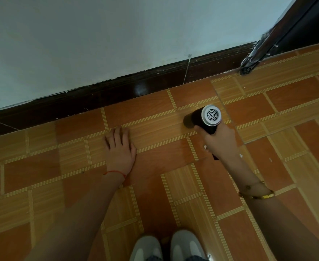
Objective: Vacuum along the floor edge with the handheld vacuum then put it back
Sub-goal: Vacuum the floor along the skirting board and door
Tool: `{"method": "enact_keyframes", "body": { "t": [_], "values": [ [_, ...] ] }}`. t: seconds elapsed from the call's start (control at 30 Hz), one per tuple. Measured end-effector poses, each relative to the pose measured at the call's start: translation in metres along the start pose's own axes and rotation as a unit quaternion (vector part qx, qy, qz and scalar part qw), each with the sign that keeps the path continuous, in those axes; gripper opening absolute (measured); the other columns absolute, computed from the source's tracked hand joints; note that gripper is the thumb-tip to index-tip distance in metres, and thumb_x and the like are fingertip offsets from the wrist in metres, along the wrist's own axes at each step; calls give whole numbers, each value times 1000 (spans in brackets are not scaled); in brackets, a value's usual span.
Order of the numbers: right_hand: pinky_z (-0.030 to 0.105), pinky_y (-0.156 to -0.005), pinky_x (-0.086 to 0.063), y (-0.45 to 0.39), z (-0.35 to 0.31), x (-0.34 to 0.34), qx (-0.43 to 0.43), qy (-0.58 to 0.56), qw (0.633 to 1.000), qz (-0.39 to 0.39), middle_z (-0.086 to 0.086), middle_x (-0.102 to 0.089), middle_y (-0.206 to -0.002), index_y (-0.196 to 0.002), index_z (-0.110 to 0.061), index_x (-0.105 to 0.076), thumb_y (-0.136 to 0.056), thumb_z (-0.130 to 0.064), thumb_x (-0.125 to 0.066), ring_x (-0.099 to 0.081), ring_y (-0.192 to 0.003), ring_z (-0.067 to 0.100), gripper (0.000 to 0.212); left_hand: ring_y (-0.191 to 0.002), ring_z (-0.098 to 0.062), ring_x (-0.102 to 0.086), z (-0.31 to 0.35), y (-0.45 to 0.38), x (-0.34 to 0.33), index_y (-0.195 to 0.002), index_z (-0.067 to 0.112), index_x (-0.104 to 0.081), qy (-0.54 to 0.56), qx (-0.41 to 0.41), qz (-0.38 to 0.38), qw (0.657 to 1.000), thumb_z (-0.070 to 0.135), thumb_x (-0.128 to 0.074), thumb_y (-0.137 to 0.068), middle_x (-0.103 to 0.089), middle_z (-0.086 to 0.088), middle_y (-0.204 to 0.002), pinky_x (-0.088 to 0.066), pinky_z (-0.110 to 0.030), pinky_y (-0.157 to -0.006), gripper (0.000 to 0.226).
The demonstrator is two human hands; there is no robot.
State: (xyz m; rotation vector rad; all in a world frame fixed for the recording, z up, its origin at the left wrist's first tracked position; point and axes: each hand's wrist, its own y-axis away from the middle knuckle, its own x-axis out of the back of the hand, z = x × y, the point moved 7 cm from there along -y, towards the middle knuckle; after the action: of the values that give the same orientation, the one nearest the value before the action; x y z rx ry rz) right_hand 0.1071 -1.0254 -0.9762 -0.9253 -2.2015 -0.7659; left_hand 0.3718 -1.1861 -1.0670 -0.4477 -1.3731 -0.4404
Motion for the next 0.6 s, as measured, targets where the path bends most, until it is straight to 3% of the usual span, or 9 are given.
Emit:
{"method": "enact_keyframes", "body": {
  "t": [0.1, 0.23, 0.37, 0.47, 0.6],
  "values": [
    [31, -61, -53, -3, 8, 5, -1, -6, 1000, -17, 6, -68, -82, -116, -17, -56, -77, -53, -67, -67, -72, 27, 55, -138, -39, -35, 0, -1, -1, -144, 8, -41, -14, 3, -13, 1000, 33, -33, -97, -41, -22, -148, -25, -62, -114, 54],
    [43, -69, -59, -7, 14, 22, -17, -2, 999, 49, 9, -69, -84, -116, -19, -53, -65, -69, -54, -68, -75, 32, 72, -137, -40, -36, 0, -1, -3, -144, 8, -41, -20, 1, -15, 1000, 33, -32, -98, -41, -23, -148, -27, -63, -113, 54],
    [44, -69, -59, -16, 12, 32, -22, -7, 996, 82, 8, -70, -90, -122, -17, -50, -64, -72, -50, -69, -74, 33, 79, -136, -41, -36, 0, -1, -3, -144, 8, -41, -13, 0, -11, 1000, 32, -33, -97, -41, -24, -147, -27, -63, -113, 54],
    [39, -76, -56, -23, 1, 26, 3, 5, 999, 54, 6, -69, -96, -124, -17, -51, -67, -70, -55, -69, -85, 30, 78, -136, -41, -36, 0, -1, -2, -145, 8, -41, -12, -3, -6, 1000, 32, -33, -97, -42, -24, -147, -27, -63, -113, 54],
    [30, -71, -50, -25, -7, 7, 37, -7, 999, -31, 1, -66, -93, -121, -16, -55, -83, -45, -69, -66, -82, 23, 50, -136, -41, -36, 0, -2, -1, -145, 8, -40, -10, -1, -16, 1000, 33, -32, -97, -41, -24, -147, -26, -64, -113, 55]
  ]
}}
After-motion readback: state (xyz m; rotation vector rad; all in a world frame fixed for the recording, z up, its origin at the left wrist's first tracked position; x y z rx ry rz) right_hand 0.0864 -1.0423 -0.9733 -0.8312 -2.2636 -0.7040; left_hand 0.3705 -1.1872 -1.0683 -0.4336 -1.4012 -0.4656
